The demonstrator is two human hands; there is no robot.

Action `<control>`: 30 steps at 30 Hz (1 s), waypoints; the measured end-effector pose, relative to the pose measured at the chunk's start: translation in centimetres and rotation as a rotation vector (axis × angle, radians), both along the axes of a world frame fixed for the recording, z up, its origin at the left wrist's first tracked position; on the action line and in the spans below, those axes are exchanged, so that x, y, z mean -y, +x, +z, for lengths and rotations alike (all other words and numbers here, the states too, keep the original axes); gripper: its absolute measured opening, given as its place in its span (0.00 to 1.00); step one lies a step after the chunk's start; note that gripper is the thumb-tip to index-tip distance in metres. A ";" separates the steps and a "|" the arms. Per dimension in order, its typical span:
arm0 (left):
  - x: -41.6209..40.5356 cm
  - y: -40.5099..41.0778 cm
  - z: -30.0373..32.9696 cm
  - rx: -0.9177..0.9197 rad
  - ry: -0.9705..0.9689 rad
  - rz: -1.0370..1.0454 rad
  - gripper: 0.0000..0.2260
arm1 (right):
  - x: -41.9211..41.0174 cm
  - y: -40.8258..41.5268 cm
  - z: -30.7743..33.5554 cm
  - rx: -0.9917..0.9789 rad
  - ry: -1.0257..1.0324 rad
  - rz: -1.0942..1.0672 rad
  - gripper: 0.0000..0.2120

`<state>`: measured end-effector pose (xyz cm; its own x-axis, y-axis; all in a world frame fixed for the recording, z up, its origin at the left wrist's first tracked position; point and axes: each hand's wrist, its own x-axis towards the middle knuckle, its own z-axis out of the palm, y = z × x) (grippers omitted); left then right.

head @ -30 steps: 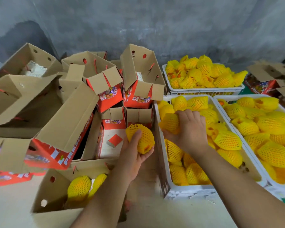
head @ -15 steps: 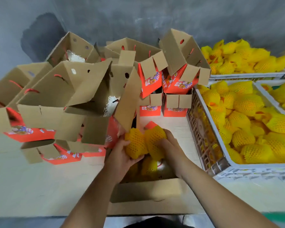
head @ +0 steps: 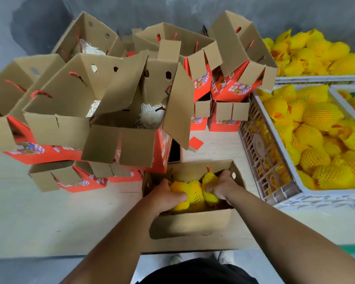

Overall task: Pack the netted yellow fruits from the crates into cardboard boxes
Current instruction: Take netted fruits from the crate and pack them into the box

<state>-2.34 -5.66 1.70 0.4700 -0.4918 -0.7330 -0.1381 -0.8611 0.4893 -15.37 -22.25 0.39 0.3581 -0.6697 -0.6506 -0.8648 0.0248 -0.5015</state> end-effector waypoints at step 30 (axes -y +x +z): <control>2.0 -1.2 -3.2 0.557 0.393 -0.617 0.16 | -2.8 1.8 -1.1 -0.312 -0.032 0.817 0.20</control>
